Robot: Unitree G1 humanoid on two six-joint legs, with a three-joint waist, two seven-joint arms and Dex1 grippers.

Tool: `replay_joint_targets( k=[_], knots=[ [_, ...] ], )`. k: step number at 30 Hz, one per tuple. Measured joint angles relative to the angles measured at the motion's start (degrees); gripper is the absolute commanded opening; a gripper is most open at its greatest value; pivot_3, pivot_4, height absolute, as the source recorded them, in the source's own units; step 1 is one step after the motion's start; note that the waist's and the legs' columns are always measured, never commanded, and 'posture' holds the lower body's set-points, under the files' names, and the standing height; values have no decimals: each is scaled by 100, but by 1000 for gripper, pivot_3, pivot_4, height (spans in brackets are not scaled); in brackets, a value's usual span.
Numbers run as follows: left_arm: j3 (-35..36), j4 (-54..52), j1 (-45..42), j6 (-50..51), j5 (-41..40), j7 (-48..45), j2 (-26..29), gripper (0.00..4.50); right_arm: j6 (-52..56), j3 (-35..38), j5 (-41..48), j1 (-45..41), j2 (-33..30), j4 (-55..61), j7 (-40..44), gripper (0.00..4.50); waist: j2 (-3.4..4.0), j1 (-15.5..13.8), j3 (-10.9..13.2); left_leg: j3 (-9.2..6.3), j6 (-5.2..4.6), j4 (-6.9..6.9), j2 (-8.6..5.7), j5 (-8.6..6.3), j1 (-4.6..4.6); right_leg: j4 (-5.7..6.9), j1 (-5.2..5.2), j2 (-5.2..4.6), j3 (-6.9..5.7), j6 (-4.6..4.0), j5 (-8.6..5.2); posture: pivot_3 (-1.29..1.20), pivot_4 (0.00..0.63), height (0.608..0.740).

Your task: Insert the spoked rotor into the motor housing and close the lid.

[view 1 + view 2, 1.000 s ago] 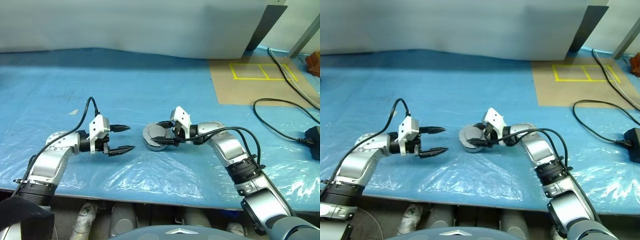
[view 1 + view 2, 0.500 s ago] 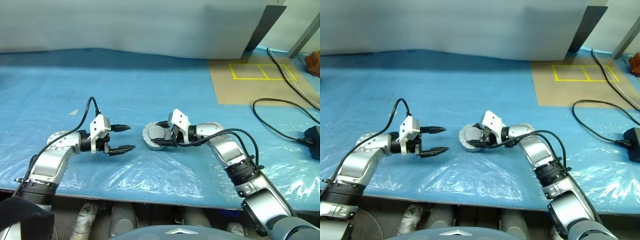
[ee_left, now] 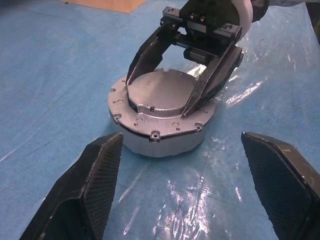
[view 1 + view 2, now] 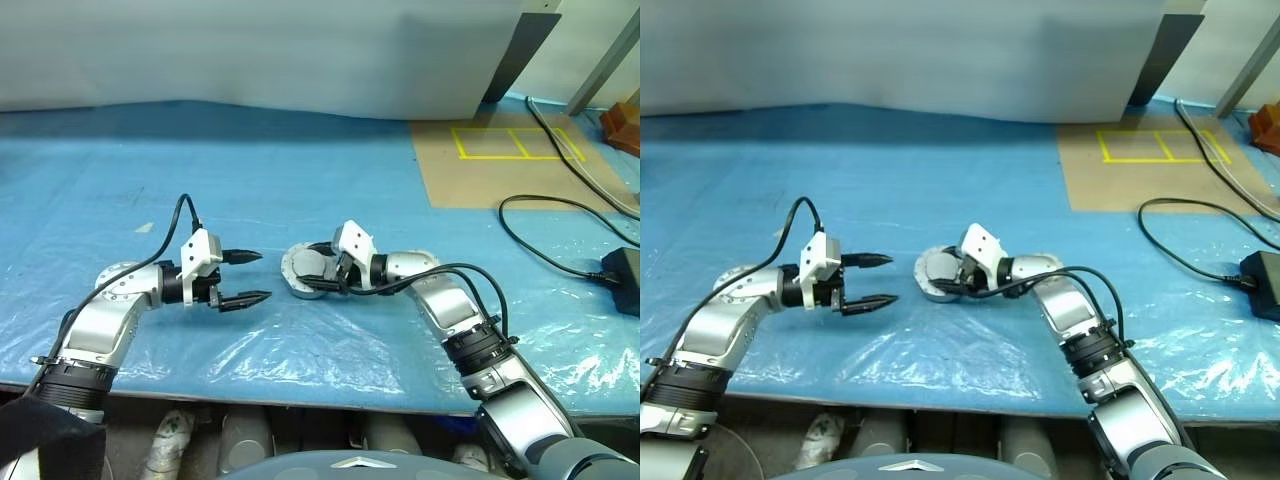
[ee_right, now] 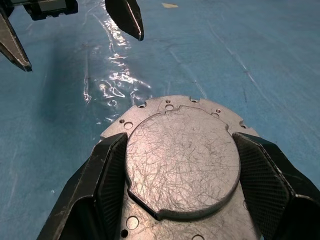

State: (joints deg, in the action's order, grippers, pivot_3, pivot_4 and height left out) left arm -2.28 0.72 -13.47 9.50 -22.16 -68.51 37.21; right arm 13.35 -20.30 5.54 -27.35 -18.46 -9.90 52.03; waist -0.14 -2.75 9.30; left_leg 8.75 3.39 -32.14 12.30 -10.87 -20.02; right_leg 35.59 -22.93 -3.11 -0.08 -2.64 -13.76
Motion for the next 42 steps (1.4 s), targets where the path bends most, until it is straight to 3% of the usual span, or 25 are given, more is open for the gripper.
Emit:
replay_joint_targets(
  k=[8,19,26,30,38,39,42],
  knots=[
    [-15,-10,-2,3,0,9,-12,4005,-199,-121,-112,-25,-13,-196,-70,2963,-21,9,-29,0,-24,15,-4,-14,37,-4,34,-1,6,40,-23,0,150,740],
    [-75,-29,-60,22,104,66,-32,4005,2,-91,-76,-84,-120,-196,175,2963,-24,-14,-83,0,-25,87,-11,-14,52,-75,62,-13,4,27,-16,0,150,740],
    [-291,706,-702,-130,481,311,-469,4005,155,-65,-49,-62,-128,-125,202,2963,-20,-30,-93,-1,-25,100,-38,-14,62,-85,68,-20,5,27,-16,0,150,740],
    [-453,998,-823,-317,618,288,-666,3072,197,-54,-32,-12,-138,-31,200,2963,-21,-30,-94,-1,-24,106,-38,-14,58,-89,65,-20,5,23,-14,0,150,740],
    [-560,1451,-887,-795,914,372,-980,251,286,-9,-11,52,-175,87,193,2963,-21,-51,-95,-1,-24,111,-42,-14,46,-97,60,-26,5,25,-16,0,150,740],
    [-572,1477,-887,-821,946,393,-1019,12,286,-7,-11,57,-176,92,189,2963,-21,-54,-95,-1,-24,111,-42,-14,46,-96,60,-27,5,26,-17,0,150,740],
    [-625,1580,-898,-935,1031,424,-1086,12,286,3,-11,75,-178,106,184,2963,-21,-64,-95,-1,-25,115,-41,-14,46,-97,58,-26,5,40,-25,0,150,740]
  ],
)
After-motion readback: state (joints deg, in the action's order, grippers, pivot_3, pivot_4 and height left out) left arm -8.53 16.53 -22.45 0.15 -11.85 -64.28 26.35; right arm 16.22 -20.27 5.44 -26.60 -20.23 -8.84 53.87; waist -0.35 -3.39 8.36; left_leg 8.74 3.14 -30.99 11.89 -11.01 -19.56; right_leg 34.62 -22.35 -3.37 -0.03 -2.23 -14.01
